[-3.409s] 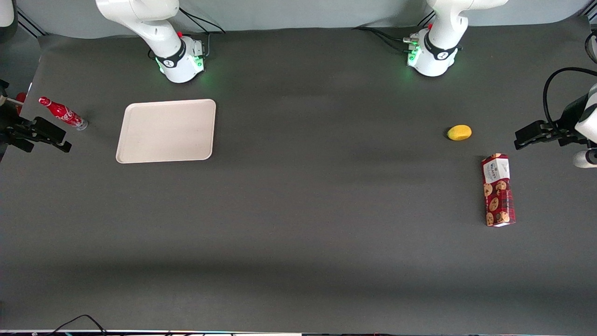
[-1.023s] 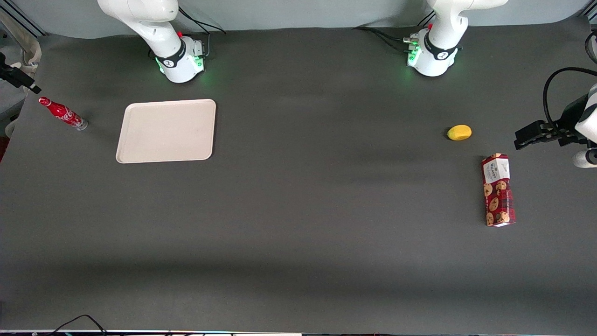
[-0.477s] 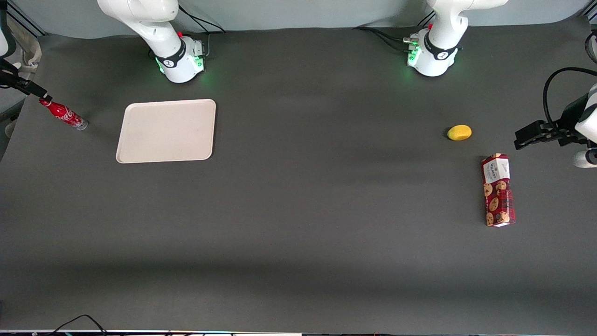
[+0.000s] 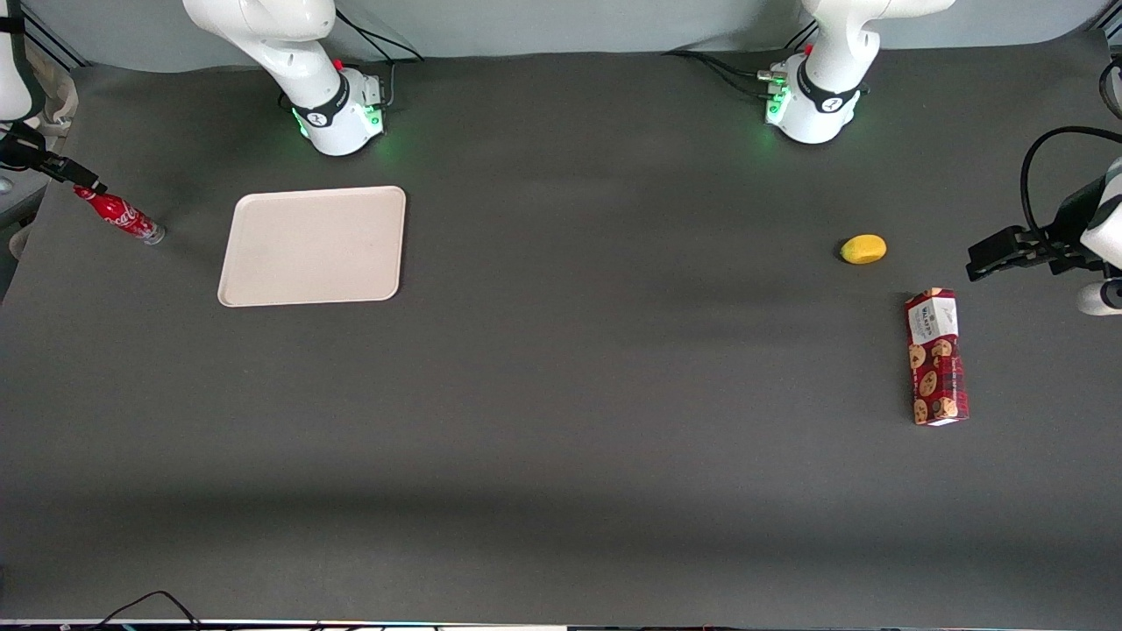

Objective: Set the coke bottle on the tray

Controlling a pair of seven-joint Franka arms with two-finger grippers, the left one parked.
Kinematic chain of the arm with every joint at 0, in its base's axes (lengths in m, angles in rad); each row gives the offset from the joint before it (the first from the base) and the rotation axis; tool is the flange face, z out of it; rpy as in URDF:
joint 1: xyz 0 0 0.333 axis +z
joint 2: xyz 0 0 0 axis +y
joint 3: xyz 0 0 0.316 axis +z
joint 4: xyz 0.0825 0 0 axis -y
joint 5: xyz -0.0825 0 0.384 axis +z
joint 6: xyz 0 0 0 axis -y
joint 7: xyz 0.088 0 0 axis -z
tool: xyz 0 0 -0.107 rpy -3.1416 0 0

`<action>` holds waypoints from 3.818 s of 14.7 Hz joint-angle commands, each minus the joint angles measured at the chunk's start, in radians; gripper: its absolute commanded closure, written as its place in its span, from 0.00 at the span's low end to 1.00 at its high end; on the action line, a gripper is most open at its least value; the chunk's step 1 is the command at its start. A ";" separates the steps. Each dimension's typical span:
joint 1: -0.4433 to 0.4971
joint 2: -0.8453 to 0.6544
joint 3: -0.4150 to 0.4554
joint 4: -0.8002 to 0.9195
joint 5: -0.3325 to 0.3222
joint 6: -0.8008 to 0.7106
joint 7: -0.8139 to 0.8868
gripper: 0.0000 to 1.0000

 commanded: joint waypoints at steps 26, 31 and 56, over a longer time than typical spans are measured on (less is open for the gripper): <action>0.024 0.014 0.032 0.027 0.037 -0.044 -0.005 0.00; 0.021 -0.086 0.067 0.196 0.037 -0.349 0.003 0.00; -0.013 -0.395 -0.009 0.095 -0.086 -0.300 0.038 0.00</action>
